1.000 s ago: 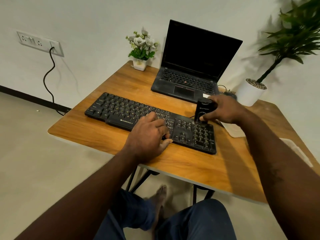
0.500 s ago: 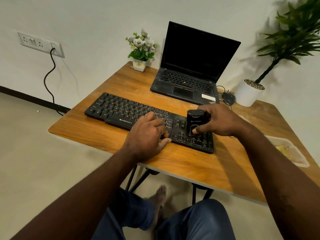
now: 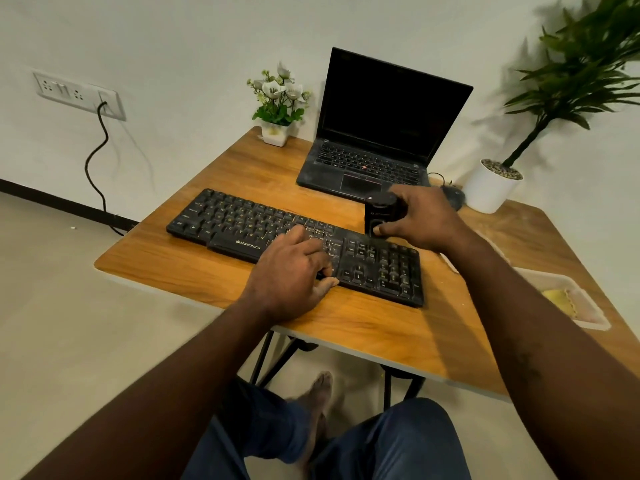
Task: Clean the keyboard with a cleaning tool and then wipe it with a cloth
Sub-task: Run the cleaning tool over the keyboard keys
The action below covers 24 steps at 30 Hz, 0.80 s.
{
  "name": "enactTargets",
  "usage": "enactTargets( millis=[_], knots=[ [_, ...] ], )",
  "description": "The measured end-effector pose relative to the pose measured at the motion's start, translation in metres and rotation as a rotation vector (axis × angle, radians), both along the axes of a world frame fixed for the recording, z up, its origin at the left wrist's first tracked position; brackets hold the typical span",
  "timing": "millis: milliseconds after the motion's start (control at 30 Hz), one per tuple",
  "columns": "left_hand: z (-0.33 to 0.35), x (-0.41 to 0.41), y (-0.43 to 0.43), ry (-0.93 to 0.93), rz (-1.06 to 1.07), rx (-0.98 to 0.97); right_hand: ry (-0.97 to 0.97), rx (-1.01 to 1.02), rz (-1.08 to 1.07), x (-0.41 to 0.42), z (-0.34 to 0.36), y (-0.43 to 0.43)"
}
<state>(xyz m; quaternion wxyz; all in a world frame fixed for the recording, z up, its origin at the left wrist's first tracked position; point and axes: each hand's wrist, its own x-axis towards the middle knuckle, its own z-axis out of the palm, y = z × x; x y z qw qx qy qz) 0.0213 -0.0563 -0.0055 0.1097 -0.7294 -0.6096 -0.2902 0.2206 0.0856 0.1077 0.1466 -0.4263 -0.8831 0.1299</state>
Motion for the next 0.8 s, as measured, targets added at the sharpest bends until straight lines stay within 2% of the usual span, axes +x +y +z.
enactTargets(
  millis=[100,200,267,433,600,800],
  knots=[
    [0.000,0.000,0.000,0.002,0.002,-0.004,-0.087,-0.013,-0.006,0.000,-0.004,0.003],
    [0.000,-0.001,0.002,0.006,0.007,-0.012,-0.057,-0.129,0.051,0.004,-0.002,-0.001],
    [0.000,-0.001,0.002,0.004,0.003,-0.011,-0.052,-0.124,0.058,0.003,-0.002,-0.004],
    [-0.001,0.000,0.001,-0.001,0.002,-0.001,-0.171,-0.205,0.152,-0.004,0.003,-0.010],
    [0.001,0.000,0.000,-0.007,-0.001,-0.002,0.007,-0.020,0.039,-0.018,0.006,0.002],
    [0.000,-0.001,0.000,0.000,-0.007,0.006,-0.134,-0.112,0.073,-0.018,-0.002,-0.004]
  ],
)
